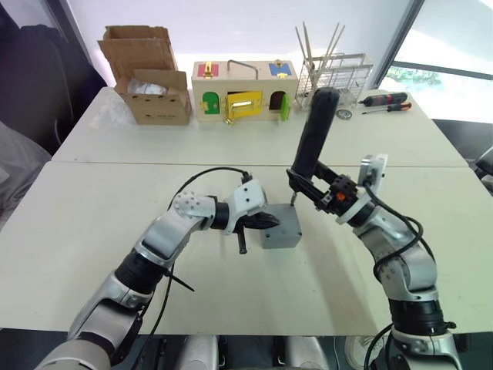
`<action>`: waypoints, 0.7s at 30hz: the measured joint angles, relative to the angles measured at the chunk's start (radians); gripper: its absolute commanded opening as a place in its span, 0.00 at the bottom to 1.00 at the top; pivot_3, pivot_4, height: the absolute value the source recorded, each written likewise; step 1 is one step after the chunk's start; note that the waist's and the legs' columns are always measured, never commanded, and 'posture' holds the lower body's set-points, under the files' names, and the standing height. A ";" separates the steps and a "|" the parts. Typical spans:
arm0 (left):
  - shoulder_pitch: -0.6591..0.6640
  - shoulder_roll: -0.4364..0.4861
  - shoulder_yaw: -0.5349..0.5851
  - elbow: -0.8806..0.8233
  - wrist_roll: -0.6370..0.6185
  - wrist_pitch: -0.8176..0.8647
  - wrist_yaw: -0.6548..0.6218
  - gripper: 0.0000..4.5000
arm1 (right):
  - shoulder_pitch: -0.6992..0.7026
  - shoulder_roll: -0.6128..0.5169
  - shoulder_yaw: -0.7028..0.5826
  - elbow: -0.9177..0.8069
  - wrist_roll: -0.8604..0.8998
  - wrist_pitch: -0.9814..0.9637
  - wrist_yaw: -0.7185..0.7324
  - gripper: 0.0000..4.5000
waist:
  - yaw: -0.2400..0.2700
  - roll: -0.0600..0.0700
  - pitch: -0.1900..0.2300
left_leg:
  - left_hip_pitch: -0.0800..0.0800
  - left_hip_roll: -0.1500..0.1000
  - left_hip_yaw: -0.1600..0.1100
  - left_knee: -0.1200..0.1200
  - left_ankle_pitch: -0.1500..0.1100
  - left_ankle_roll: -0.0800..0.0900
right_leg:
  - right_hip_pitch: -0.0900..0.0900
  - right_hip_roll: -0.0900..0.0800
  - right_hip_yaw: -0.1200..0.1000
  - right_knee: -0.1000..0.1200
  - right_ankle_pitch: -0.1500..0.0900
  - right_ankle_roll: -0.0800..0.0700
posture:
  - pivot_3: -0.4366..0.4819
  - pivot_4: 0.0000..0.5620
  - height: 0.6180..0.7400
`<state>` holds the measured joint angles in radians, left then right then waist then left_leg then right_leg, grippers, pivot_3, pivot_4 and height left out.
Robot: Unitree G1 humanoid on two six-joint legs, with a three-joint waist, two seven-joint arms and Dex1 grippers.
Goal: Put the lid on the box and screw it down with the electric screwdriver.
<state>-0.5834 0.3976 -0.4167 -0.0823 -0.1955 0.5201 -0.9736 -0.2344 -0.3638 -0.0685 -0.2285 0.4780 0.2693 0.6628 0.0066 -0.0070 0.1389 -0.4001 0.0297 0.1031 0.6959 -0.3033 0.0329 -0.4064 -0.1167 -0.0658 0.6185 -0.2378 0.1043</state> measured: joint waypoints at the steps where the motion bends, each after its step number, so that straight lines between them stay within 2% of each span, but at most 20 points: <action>1: 0.000 0.000 0.000 0.000 0.001 0.000 0.000 0.00 | 0.000 0.000 0.005 0.000 -0.007 -0.006 0.000 0.40 | 0.000 0.000 -0.001 | 0.000 0.000 0.000 0.000 0.000 0.000 | 0.000 0.000 0.000 0.000 0.000 0.000 | 0.48 0.27 0.90; 12: 0.010 0.000 -0.001 -0.002 0.009 0.001 0.001 0.00 | 0.004 0.004 0.020 0.012 -0.026 -0.031 0.000 0.40 | -0.001 -0.002 -0.007 | 0.008 0.000 0.001 -0.008 0.000 0.000 | 0.003 -0.003 0.000 -0.005 -0.002 -0.004 | 0.48 0.27 0.90; 21: 0.012 -0.006 -0.001 -0.002 0.011 0.001 0.001 0.00 | 0.004 0.005 0.019 0.017 -0.025 -0.035 -0.001 0.40 | 0.000 -0.002 -0.007 | 0.009 0.000 0.000 -0.010 0.000 -0.001 | 0.002 -0.006 0.000 -0.005 -0.002 -0.005 | 0.48 0.27 0.90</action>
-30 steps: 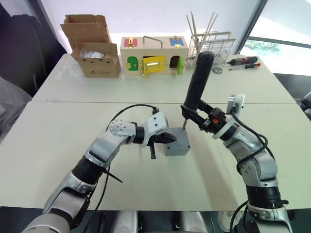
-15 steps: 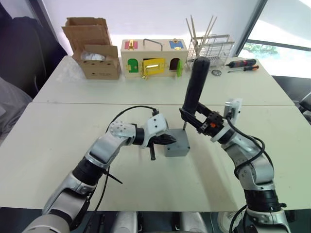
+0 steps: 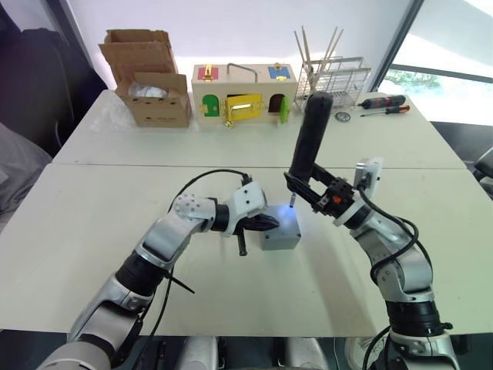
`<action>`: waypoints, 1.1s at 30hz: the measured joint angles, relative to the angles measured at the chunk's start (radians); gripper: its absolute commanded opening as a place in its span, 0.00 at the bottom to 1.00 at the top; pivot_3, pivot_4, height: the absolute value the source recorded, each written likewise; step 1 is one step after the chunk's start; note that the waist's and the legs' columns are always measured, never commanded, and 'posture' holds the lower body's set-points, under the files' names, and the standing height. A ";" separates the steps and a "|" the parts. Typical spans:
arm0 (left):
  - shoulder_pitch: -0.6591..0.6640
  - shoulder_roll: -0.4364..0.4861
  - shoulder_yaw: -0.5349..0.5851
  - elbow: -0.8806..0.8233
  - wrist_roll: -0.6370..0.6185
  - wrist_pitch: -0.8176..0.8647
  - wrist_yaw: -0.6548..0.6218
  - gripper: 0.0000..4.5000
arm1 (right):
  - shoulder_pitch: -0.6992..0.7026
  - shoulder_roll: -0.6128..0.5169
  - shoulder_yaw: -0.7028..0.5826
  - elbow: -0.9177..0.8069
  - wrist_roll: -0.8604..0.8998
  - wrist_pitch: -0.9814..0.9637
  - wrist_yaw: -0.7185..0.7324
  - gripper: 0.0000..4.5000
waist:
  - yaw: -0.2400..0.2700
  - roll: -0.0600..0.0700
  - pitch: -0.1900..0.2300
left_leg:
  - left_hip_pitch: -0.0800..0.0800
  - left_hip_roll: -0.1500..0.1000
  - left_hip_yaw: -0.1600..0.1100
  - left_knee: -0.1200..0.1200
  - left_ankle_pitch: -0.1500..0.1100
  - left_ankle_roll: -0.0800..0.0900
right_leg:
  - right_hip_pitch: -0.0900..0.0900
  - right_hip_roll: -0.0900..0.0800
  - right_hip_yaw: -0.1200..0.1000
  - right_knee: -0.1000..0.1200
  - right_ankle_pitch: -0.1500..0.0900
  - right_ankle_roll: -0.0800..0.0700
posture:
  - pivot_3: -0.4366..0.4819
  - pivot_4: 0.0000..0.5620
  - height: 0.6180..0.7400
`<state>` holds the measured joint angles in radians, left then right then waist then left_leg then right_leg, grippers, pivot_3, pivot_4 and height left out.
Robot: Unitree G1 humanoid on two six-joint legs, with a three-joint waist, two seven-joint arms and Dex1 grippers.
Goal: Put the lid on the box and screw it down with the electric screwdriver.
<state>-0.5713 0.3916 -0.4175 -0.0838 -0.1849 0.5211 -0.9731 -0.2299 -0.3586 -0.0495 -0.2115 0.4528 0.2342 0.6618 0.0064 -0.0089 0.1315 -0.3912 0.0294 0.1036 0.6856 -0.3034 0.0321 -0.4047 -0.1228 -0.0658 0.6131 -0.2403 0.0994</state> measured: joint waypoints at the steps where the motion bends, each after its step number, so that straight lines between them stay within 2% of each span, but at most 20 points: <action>1: 0.000 -0.001 0.000 0.000 0.000 0.000 0.000 0.00 | 0.000 0.000 0.000 0.000 0.000 0.000 0.000 0.40 | 0.000 0.000 0.000 | 0.000 0.000 0.000 0.000 0.000 0.000 | 0.000 0.000 0.000 0.000 0.000 0.000 | 0.48 0.27 0.90; 18: 0.000 -0.005 -0.005 0.003 0.012 -0.015 -0.002 0.00 | -0.004 0.005 -0.027 0.000 0.028 0.021 -0.029 0.40 | 0.002 0.001 0.001 | 0.000 -0.001 0.000 -0.002 0.000 -0.001 | -0.002 -0.004 0.000 -0.001 0.000 -0.001 | 0.48 0.27 0.90; 21: 0.000 -0.005 -0.007 0.003 0.015 -0.025 -0.003 0.00 | -0.009 0.000 -0.058 -0.027 0.080 0.082 -0.052 0.40 | 0.003 0.003 0.002 | -0.001 -0.002 0.000 -0.002 0.000 -0.001 | -0.003 -0.005 0.000 -0.001 0.000 -0.001 | 0.48 0.27 0.90; 26: 0.003 0.000 0.002 -0.016 0.010 -0.029 -0.009 0.00 | -0.032 -0.075 -0.097 -0.111 0.166 0.239 -0.097 0.40 | 0.004 0.011 0.009 | -0.009 -0.003 -0.001 -0.002 0.000 0.000 | -0.006 -0.007 0.000 -0.001 0.000 -0.001 | 0.48 0.27 0.90; 29: 0.032 -0.006 0.041 -0.038 -0.033 -0.018 -0.008 0.00 | -0.105 -0.153 -0.164 -0.181 0.271 0.374 -0.164 0.40 | 0.005 0.016 0.013 | -0.023 -0.005 0.000 -0.002 0.002 -0.001 | -0.021 -0.007 0.000 0.001 0.001 -0.001 | 0.48 0.27 0.90; 33: 0.053 -0.049 0.084 -0.036 -0.084 0.021 0.018 0.00 | -0.216 -0.170 -0.279 -0.226 0.421 0.468 -0.280 0.40 | 0.005 0.016 0.014 | -0.026 -0.004 0.000 -0.002 0.003 -0.004 | -0.022 -0.004 -0.005 0.001 0.003 0.003 | 0.48 0.27 0.90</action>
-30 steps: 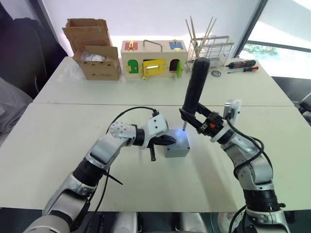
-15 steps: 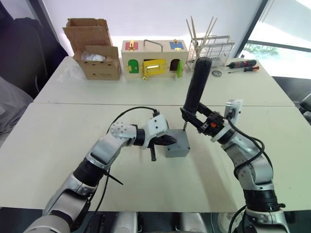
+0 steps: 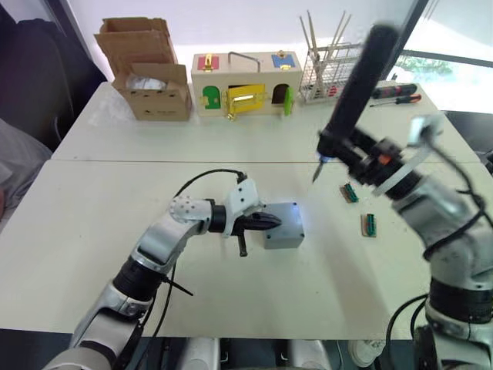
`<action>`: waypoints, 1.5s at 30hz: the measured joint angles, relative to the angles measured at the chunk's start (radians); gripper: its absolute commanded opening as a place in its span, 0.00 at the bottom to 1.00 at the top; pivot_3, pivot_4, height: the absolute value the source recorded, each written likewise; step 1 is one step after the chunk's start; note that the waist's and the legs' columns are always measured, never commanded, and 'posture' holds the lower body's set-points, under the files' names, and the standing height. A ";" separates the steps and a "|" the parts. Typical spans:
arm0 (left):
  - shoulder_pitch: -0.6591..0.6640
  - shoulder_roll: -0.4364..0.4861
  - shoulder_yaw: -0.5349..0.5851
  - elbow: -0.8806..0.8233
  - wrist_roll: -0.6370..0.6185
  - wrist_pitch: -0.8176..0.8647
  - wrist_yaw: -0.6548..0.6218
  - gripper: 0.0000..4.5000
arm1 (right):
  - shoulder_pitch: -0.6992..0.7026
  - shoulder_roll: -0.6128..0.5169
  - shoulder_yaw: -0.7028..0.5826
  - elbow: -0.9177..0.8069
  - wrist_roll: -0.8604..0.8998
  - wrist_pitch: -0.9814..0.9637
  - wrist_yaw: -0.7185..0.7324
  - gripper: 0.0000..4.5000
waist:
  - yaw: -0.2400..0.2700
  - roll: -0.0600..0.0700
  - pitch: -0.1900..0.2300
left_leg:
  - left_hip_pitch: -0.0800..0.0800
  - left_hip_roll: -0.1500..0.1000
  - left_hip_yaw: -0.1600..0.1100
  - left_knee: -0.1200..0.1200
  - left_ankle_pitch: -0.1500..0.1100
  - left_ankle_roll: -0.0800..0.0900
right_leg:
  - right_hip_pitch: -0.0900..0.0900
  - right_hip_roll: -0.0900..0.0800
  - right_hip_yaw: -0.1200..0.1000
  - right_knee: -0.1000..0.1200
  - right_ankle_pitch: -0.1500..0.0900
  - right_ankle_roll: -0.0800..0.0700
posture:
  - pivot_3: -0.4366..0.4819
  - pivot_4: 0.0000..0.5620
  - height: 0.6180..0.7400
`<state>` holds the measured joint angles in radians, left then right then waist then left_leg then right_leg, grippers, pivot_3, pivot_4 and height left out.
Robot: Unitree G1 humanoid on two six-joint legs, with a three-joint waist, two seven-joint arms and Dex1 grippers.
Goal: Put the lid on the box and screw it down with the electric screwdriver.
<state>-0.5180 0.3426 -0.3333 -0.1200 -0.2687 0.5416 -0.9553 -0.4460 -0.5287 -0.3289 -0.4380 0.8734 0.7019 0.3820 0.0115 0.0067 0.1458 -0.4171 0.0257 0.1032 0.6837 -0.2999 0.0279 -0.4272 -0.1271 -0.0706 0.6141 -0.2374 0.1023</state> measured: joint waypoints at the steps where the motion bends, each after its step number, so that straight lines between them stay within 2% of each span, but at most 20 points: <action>1: 0.001 -0.019 0.017 0.000 -0.020 0.017 0.015 0.00 | -0.023 -0.001 -0.013 0.000 0.033 0.036 -0.044 0.40 | 0.000 -0.001 0.002 | -0.001 0.000 0.000 0.000 -0.001 0.002 | 0.000 0.001 0.000 0.000 0.000 0.000 | 0.48 0.27 0.90; 4: -0.006 -0.054 0.081 -0.010 -0.085 0.059 0.046 0.00 | -0.044 -0.026 -0.012 0.020 0.064 0.163 -0.164 0.40 | 0.000 -0.004 0.006 | -0.001 0.000 0.000 0.001 -0.001 0.003 | 0.000 0.003 0.000 0.000 0.000 0.001 | 0.48 0.27 0.90; 8: -0.031 -0.019 0.133 -0.065 -0.138 0.106 0.049 0.00 | -0.052 -0.117 0.002 0.072 0.060 0.278 -0.215 0.40 | 0.001 -0.001 0.013 | -0.004 -0.001 0.000 0.002 -0.001 0.004 | -0.002 0.004 -0.001 0.000 0.001 0.001 | 0.48 0.27 0.90; 12: -0.036 0.057 0.113 -0.167 -0.154 0.122 0.012 0.00 | -0.084 -0.296 -0.004 0.155 0.029 0.342 -0.166 0.40 | 0.003 0.000 0.015 | -0.006 -0.001 0.000 0.002 -0.001 0.004 | -0.003 0.006 -0.001 -0.001 0.001 0.002 | 0.48 0.27 0.90; 16: -0.029 0.149 0.051 -0.248 -0.139 0.113 -0.041 0.00 | -0.065 -0.549 0.033 0.304 -0.078 0.422 -0.063 0.40 | 0.003 -0.001 0.015 | -0.008 -0.001 0.000 0.002 -0.001 0.003 | -0.003 0.006 -0.001 -0.004 0.001 0.002 | 0.48 0.27 0.90; 20: -0.025 0.161 -0.038 -0.304 -0.100 0.078 -0.048 0.00 | -0.095 -0.685 0.122 0.515 -0.114 0.635 0.030 0.40 | 0.001 -0.002 0.016 | -0.007 -0.001 0.001 0.003 -0.001 0.004 | -0.003 0.006 0.000 -0.003 0.001 0.002 | 0.48 0.27 0.90; 22: -0.018 0.149 -0.070 -0.327 -0.087 0.066 -0.043 0.00 | -0.101 -0.700 0.182 0.598 -0.132 0.695 0.085 0.40 | 0.000 -0.002 0.017 | -0.007 0.000 0.001 0.003 -0.001 0.004 | -0.003 0.007 0.001 -0.002 0.001 0.002 | 0.48 0.27 0.90; 27: 0.006 0.104 -0.133 -0.344 -0.059 0.060 0.000 0.00 | -0.190 -0.648 0.280 0.790 -0.185 0.714 0.195 0.40 | -0.010 0.001 0.019 | -0.004 0.000 0.001 0.003 0.001 0.001 | -0.003 0.010 0.002 0.001 0.001 0.002 | 0.48 0.27 0.90; 33: 0.032 0.106 -0.150 -0.362 -0.045 0.061 0.035 0.00 | -0.295 -0.591 0.364 1.030 -0.313 0.645 0.276 0.40 | -0.001 0.002 0.019 | -0.003 0.000 0.001 0.003 0.002 0.000 | -0.003 0.011 0.003 0.001 0.001 0.002 | 0.48 0.27 0.90; 39: 0.039 0.112 -0.147 -0.362 -0.046 0.065 0.049 0.00 | -0.362 -0.566 0.436 1.147 -0.425 0.567 0.371 0.40 | 0.001 0.002 0.019 | -0.004 -0.001 0.002 0.004 0.005 -0.005 | -0.003 0.010 0.003 0.001 0.002 0.004 | 0.48 0.27 0.90; 41: 0.040 0.104 -0.133 -0.354 -0.046 0.064 0.066 0.00 | -0.377 -0.557 0.445 1.173 -0.459 0.546 0.395 0.62 | 0.001 0.002 0.019 | -0.004 -0.001 0.002 0.004 0.005 -0.005 | -0.003 0.010 0.003 0.001 0.002 0.004 | 0.48 0.27 0.90; 45: 0.032 0.090 -0.079 -0.284 -0.034 0.054 0.105 0.00 | -0.400 -0.541 0.446 1.211 -0.521 0.482 0.410 0.93 | 0.001 0.002 0.019 | -0.005 0.000 0.001 0.008 0.005 -0.005 | -0.002 0.010 0.003 0.002 0.003 0.005 | 0.48 0.27 0.90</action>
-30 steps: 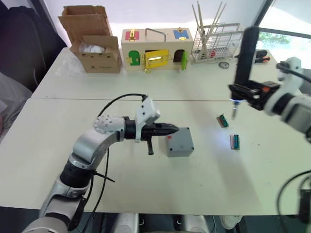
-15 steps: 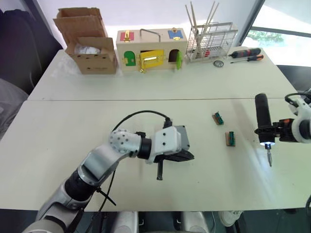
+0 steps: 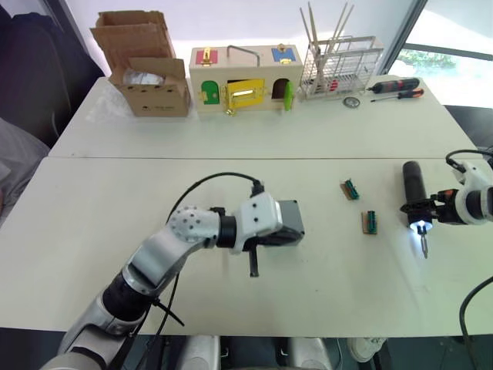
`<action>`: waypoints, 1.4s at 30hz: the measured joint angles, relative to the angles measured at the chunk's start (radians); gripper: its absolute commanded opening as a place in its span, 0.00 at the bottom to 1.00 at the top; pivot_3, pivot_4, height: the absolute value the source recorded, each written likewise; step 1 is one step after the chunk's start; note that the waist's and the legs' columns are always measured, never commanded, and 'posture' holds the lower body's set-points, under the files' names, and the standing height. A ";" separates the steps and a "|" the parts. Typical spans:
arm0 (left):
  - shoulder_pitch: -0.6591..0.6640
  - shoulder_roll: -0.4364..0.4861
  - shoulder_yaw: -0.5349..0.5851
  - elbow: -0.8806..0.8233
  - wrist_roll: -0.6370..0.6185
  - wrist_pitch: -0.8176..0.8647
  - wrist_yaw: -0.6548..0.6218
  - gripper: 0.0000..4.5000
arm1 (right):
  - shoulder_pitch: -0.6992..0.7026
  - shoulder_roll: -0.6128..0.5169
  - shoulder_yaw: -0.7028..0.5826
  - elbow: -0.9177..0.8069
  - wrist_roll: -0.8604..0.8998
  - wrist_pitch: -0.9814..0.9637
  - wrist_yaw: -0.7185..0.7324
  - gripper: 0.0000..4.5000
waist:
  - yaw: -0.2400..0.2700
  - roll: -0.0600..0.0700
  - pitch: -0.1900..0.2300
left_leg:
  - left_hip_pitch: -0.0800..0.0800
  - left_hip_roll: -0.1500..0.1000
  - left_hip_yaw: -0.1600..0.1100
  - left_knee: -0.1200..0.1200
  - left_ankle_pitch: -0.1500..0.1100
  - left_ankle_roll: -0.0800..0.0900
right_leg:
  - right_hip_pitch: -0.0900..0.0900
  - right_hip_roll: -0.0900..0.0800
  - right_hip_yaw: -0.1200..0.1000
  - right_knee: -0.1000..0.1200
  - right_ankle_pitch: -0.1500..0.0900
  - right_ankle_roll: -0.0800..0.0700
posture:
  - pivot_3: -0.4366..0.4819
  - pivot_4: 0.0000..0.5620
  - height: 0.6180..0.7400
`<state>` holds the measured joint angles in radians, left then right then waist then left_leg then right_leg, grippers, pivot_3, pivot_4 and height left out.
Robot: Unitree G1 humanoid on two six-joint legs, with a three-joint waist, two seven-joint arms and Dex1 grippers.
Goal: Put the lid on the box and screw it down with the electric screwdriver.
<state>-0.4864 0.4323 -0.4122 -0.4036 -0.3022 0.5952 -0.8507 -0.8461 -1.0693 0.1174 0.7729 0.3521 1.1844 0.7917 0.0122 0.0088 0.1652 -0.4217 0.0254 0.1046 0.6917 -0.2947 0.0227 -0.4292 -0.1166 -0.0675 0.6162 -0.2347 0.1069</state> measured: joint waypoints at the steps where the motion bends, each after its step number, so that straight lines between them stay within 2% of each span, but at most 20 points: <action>1: 0.000 0.005 0.009 0.017 0.007 -0.003 0.004 0.00 | 0.000 0.001 -0.001 0.007 -0.014 -0.009 0.000 0.99 | 0.000 0.000 0.000 | 0.000 0.000 0.000 0.001 0.000 0.000 | 0.000 0.000 0.000 0.001 0.000 0.000 | 0.48 0.27 0.90; 5: -0.009 0.028 0.050 0.062 0.019 -0.024 0.009 0.00 | -0.001 0.011 -0.016 0.021 -0.055 -0.072 -0.011 0.99 | -0.002 0.000 0.000 | -0.001 0.001 0.000 0.006 -0.001 0.001 | 0.000 0.000 0.000 0.003 0.000 0.000 | 0.48 0.27 0.90; 7: -0.012 0.046 0.077 0.072 0.028 -0.034 0.014 0.00 | 0.002 0.011 -0.049 -0.013 -0.075 -0.174 -0.029 0.99 | -0.002 0.001 0.000 | -0.002 0.001 0.000 0.006 -0.001 0.001 | 0.000 0.000 0.001 0.003 0.001 0.001 | 0.48 0.27 0.90; 9: -0.013 0.071 0.114 0.095 0.035 -0.034 0.028 0.00 | 0.023 0.007 -0.117 -0.127 -0.070 -0.286 -0.024 0.99 | -0.005 0.001 0.000 | -0.002 0.001 0.000 0.006 -0.001 0.001 | 0.000 0.000 0.001 0.003 0.001 0.002 | 0.48 0.27 0.90; 12: -0.012 0.089 0.140 0.122 0.052 -0.034 0.043 0.00 | 0.142 0.054 -0.286 -0.402 0.020 -0.399 0.012 0.99 | -0.002 0.000 0.000 | -0.001 0.003 -0.001 0.005 -0.001 0.001 | 0.001 0.002 -0.001 0.003 0.001 0.002 | 0.48 0.27 0.90; 14: 0.005 0.104 0.135 0.128 0.066 -0.035 0.045 0.00 | 0.243 0.123 -0.369 -0.603 0.138 -0.339 0.038 0.99 | 0.001 -0.001 0.000 | -0.001 0.005 -0.002 0.005 -0.001 0.001 | 0.001 0.002 -0.001 0.003 0.001 0.003 | 0.48 0.27 0.90; 15: 0.016 0.112 0.130 0.132 0.073 -0.034 0.043 0.00 | 0.289 0.147 -0.372 -0.685 0.195 -0.284 0.054 0.99 | 0.003 -0.001 0.000 | -0.002 0.005 -0.002 0.005 -0.001 0.001 | 0.001 0.002 -0.002 0.003 0.001 0.003 | 0.48 0.27 0.90; 20: 0.037 0.097 0.104 0.184 0.078 -0.038 0.024 0.00 | 0.531 0.230 -0.305 -1.039 0.321 -0.194 0.083 0.99 | 0.015 -0.001 0.000 | -0.003 0.003 -0.002 0.008 -0.004 0.007 | 0.002 -0.001 -0.001 0.002 0.002 0.003 | 0.48 0.27 0.90; 23: 0.038 0.075 0.073 0.240 0.095 -0.058 0.006 0.00 | 0.620 0.235 -0.242 -1.150 0.322 -0.200 0.082 0.99 | 0.020 -0.001 0.000 | -0.002 0.003 -0.002 0.009 -0.005 0.008 | 0.002 -0.001 -0.001 0.002 0.003 0.002 | 0.48 0.27 0.90; 32: -0.048 -0.008 -0.003 0.370 0.148 -0.124 -0.046 0.00 | 0.708 0.271 -0.159 -1.247 0.313 -0.217 0.051 0.99 | 0.025 -0.001 0.000 | -0.002 0.001 -0.002 0.009 -0.005 0.008 | 0.002 0.000 -0.001 0.003 0.003 0.001 | 0.48 0.27 0.90; 42: -0.149 -0.090 -0.005 0.592 0.239 -0.254 -0.058 0.00 | 0.719 0.342 -0.073 -1.307 0.310 -0.186 -0.017 0.99 | 0.026 -0.001 0.000 | -0.002 0.001 -0.002 0.009 -0.005 0.009 | 0.002 0.000 -0.002 0.003 0.003 0.002 | 0.48 0.27 0.90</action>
<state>-0.6353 0.3421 -0.4175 0.1886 -0.0628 0.3414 -0.9085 -0.1273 -0.7271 0.0447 -0.5346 0.6622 0.9986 0.7750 0.0378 0.0073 0.1653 -0.4238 0.0262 0.1021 0.7009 -0.2997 0.0313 -0.4270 -0.1164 -0.0691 0.6192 -0.2313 0.1084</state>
